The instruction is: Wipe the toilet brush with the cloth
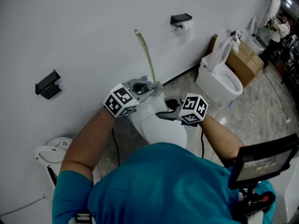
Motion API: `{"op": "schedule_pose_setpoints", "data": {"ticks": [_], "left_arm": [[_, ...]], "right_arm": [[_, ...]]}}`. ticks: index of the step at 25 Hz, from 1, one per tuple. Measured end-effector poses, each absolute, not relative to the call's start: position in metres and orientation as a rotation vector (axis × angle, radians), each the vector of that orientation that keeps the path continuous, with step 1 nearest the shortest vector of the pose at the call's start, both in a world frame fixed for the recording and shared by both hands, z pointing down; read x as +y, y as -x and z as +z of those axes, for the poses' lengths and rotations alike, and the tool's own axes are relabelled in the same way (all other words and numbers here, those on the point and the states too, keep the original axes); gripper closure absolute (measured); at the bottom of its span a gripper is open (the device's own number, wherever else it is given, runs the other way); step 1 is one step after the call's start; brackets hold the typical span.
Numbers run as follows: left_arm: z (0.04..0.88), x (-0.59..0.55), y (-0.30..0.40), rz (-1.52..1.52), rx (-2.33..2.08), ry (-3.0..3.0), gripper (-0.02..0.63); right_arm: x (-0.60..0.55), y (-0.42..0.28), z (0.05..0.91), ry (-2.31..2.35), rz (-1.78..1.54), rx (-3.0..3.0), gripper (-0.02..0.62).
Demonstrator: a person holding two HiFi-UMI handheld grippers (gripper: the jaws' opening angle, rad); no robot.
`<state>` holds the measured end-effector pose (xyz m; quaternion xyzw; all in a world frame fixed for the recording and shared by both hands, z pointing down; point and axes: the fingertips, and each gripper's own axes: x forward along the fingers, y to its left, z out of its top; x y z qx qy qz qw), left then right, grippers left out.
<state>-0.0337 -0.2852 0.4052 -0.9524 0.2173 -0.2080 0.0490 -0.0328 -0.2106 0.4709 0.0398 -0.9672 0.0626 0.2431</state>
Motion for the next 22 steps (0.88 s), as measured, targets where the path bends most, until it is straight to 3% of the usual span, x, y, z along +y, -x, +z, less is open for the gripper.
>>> {"op": "schedule_pose_setpoints", "data": {"ticks": [22], "left_arm": [[0.394,-0.308,0.055,-0.627,0.815,2.842,0.557]], "right_arm": [[-0.194,0.040,0.461,0.003,0.116,-2.674,0.426]]}}
